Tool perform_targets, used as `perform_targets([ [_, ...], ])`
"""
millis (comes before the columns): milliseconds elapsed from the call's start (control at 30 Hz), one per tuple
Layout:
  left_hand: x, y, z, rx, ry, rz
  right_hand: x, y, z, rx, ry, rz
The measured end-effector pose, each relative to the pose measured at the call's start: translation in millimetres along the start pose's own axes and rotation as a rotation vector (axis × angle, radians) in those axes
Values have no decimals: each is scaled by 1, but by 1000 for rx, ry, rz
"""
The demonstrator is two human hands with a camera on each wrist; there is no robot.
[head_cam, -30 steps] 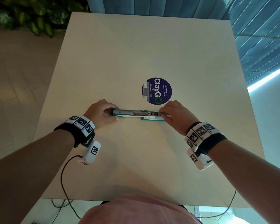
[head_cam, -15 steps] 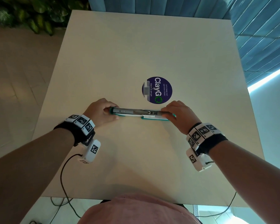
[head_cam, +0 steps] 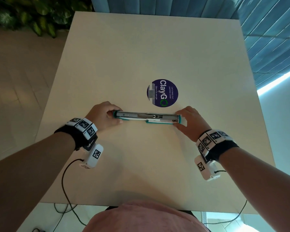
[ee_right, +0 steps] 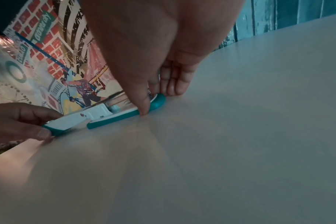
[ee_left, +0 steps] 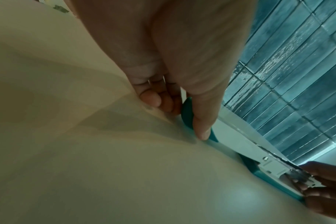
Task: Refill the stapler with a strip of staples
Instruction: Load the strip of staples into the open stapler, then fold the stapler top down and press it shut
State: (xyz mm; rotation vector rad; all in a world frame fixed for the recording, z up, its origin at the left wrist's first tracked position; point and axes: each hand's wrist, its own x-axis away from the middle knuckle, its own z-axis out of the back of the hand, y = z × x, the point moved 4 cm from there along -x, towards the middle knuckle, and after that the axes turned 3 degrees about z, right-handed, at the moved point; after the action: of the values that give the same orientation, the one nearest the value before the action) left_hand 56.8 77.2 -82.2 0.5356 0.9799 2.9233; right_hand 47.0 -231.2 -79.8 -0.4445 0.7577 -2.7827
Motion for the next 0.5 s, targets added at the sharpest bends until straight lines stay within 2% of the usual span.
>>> perform_targets([
  [167, 4, 10, 14, 21, 7, -57, -6, 4, -1, -19, -11, 5],
  [300, 9, 44, 30, 67, 25, -211, -7, 5, -3, 11, -49, 16],
  [500, 0, 106, 1, 117, 40, -382, -7, 6, -1, 0, -45, 23],
])
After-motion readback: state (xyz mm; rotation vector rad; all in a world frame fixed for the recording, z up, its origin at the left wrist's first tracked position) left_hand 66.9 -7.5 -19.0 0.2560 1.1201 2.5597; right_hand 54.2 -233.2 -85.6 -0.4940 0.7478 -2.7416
